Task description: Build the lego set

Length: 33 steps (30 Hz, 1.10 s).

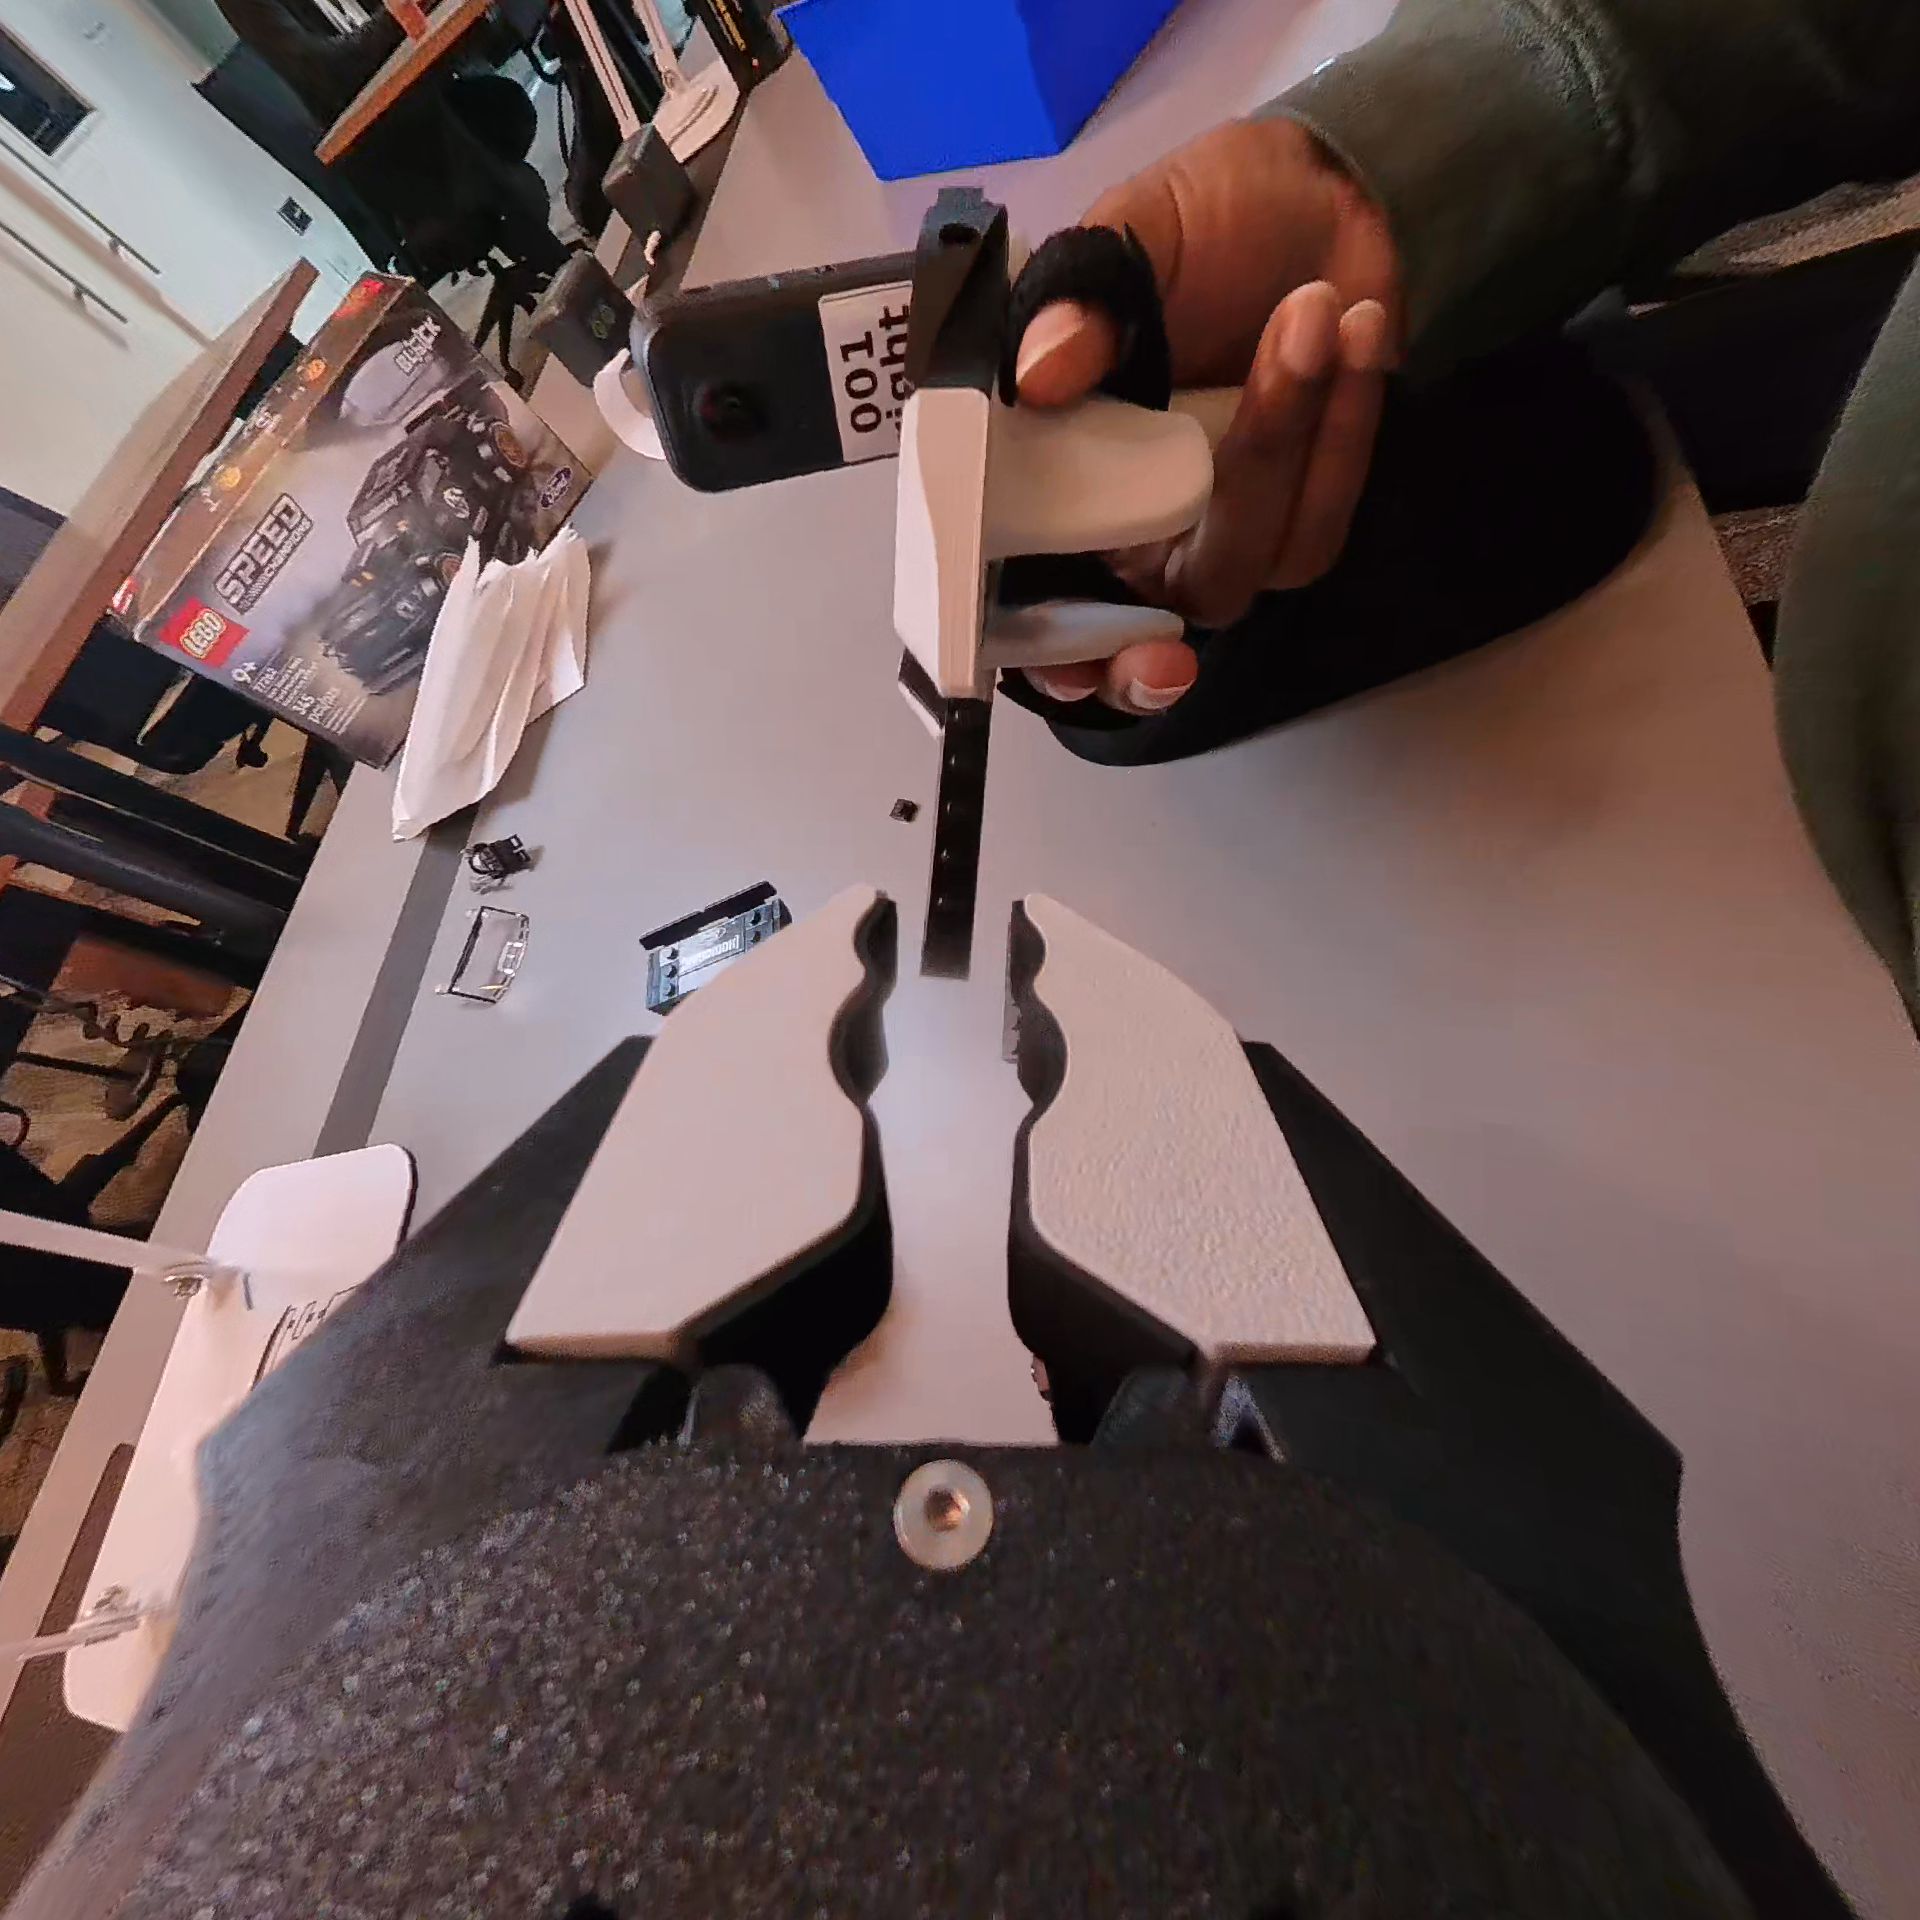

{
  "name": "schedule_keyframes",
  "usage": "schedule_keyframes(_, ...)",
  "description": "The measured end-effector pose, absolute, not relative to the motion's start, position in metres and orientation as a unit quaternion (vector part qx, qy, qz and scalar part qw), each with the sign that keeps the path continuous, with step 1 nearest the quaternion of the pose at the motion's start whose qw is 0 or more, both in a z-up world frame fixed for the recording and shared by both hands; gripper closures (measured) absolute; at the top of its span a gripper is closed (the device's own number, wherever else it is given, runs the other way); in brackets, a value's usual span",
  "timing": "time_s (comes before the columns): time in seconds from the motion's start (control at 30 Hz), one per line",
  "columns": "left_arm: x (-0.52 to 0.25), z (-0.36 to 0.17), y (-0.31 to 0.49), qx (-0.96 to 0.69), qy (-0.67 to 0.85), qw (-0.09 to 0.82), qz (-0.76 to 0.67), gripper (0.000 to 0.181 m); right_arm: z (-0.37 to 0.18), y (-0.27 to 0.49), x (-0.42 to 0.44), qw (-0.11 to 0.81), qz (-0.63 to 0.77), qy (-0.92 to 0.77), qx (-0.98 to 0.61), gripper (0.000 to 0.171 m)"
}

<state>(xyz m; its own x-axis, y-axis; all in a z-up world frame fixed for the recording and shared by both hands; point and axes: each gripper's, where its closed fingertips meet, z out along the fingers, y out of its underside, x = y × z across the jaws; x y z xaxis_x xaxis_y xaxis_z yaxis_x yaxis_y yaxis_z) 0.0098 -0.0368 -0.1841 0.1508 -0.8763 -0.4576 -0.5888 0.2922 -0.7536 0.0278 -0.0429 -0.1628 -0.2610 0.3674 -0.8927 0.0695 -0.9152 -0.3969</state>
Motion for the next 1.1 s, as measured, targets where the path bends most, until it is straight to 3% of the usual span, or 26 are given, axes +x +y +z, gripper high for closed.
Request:
schedule_keyframes(0.1, 0.013, -0.185, -0.035, -0.570, 0.637, 0.497, -0.152, 0.172, -0.163, -0.041, 0.029, 0.096, 0.775, -0.177, -0.599, 0.168)
schedule_keyframes(0.23, 0.017, -0.189, -0.030, -0.574, 0.637, 0.488, -0.161, 0.173, -0.171, -0.031, 0.034, 0.115, 0.758, -0.179, -0.616, 0.167)
schedule_keyframes(0.33, 0.018, -0.208, -0.019, -0.610, 0.636, 0.444, -0.165, 0.173, -0.179, -0.021, 0.047, 0.208, 0.690, -0.251, -0.647, 0.149)
schedule_keyframes(0.5, 0.018, -0.263, 0.004, -0.696, 0.610, 0.327, -0.192, 0.172, -0.204, 0.008, 0.080, 0.383, 0.443, -0.364, -0.724, 0.147)
schedule_keyframes(0.8, 0.023, -0.296, 0.017, -0.726, 0.630, 0.227, -0.157, 0.172, -0.221, -0.005, 0.096, 0.380, 0.419, -0.375, -0.735, 0.150)
schedule_keyframes(1.1, 0.018, -0.284, 0.019, -0.724, 0.630, 0.242, -0.144, 0.157, -0.236, -0.007, 0.082, 0.361, 0.358, -0.445, -0.737, 0.150)
